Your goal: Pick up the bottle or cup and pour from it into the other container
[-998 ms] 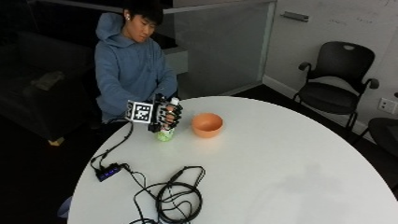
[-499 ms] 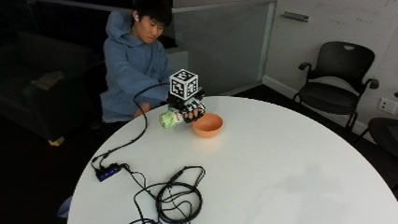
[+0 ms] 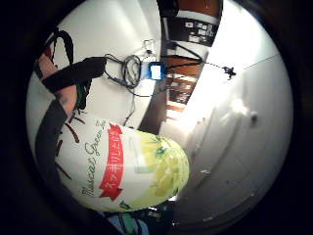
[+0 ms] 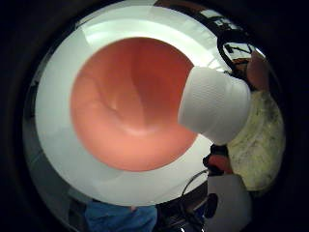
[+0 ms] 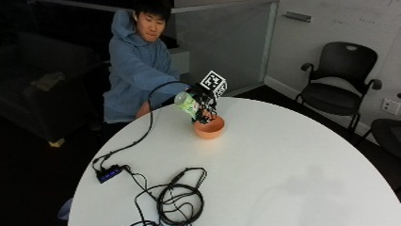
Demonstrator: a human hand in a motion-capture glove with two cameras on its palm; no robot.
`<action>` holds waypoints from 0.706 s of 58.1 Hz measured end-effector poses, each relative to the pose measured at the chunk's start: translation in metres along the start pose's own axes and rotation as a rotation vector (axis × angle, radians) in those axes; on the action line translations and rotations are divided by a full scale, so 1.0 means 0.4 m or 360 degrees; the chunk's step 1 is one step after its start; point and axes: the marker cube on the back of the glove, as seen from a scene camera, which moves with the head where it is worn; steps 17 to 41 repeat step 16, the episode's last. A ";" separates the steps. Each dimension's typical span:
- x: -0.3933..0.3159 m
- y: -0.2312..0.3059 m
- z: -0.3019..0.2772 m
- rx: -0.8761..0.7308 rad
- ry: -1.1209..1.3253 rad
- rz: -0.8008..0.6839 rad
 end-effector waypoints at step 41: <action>-0.092 0.011 -0.034 -0.0045 0.0173 -0.0034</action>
